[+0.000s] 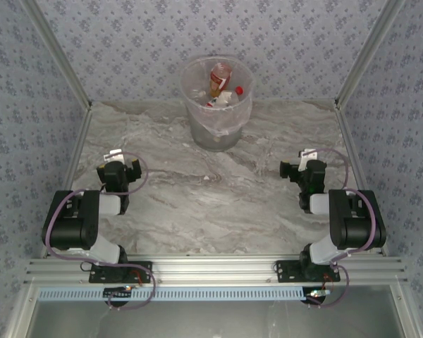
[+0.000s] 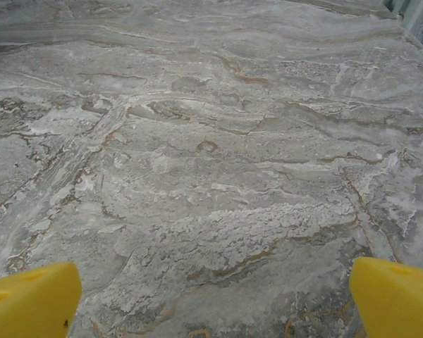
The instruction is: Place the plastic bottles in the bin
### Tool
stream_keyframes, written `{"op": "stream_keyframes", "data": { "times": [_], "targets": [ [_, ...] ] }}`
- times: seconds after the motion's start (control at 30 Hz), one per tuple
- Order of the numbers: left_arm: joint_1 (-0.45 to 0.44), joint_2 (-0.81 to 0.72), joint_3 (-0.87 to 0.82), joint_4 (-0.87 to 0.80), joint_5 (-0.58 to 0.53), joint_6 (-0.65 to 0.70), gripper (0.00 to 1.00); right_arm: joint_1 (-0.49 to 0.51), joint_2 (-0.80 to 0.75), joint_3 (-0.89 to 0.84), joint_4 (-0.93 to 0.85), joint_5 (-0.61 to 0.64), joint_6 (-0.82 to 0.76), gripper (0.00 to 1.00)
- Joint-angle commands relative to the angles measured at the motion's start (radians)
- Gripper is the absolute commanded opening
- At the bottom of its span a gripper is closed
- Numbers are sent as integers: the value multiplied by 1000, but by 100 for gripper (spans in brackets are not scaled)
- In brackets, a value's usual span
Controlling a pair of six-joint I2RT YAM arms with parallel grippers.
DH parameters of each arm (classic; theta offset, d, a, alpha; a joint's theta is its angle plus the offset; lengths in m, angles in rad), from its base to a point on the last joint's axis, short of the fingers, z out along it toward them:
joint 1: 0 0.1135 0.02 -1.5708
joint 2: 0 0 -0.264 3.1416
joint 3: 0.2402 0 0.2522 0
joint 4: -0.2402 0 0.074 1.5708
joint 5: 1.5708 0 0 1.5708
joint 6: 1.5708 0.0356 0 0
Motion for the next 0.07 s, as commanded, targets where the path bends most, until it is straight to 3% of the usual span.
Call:
{"op": "stream_keyframes", "data": {
  "times": [0.0,0.03],
  "targets": [
    [1,3,14,39,-14,6,99,-1,0,23,-3,-13,-9,100],
    [1,3,14,39,-15,6,99,-1,1,22,-4,-13,-9,100]
  ]
}}
